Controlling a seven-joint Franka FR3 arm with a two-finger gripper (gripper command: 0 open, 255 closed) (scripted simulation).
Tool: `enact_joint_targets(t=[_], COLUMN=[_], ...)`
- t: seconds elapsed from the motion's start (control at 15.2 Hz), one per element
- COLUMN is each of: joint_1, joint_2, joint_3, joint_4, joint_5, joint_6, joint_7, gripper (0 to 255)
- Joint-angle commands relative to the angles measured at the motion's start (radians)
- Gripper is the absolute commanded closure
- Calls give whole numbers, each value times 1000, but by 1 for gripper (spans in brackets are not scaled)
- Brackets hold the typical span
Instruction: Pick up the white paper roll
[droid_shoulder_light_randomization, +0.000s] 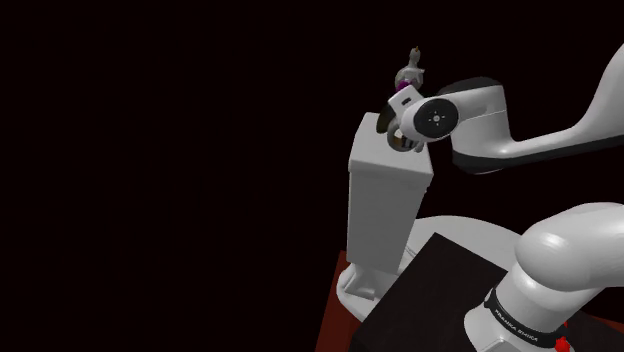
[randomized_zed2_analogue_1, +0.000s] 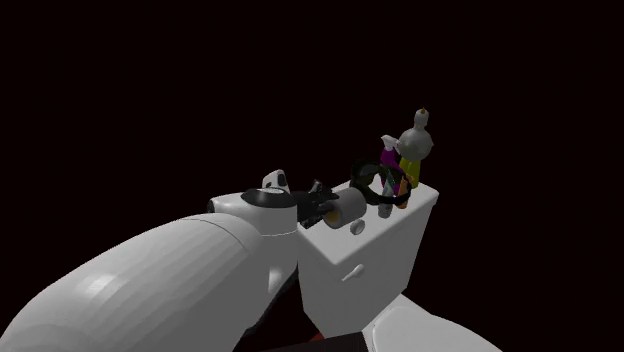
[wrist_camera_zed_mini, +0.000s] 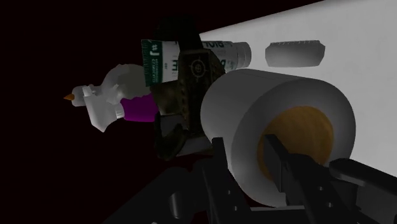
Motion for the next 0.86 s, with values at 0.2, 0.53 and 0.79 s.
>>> enact_joint_targets(t=[0.2, 0.53, 0.79], joint_1=[17, 35, 43], joint_2=[-33, -61, -71], joint_3=[-20, -40, -48], joint_4=[31, 62, 78], joint_5=[66, 124, 148], joint_6=[-12, -29, -38], joint_7=[-98, -187, -224], gripper=[255, 255, 255])
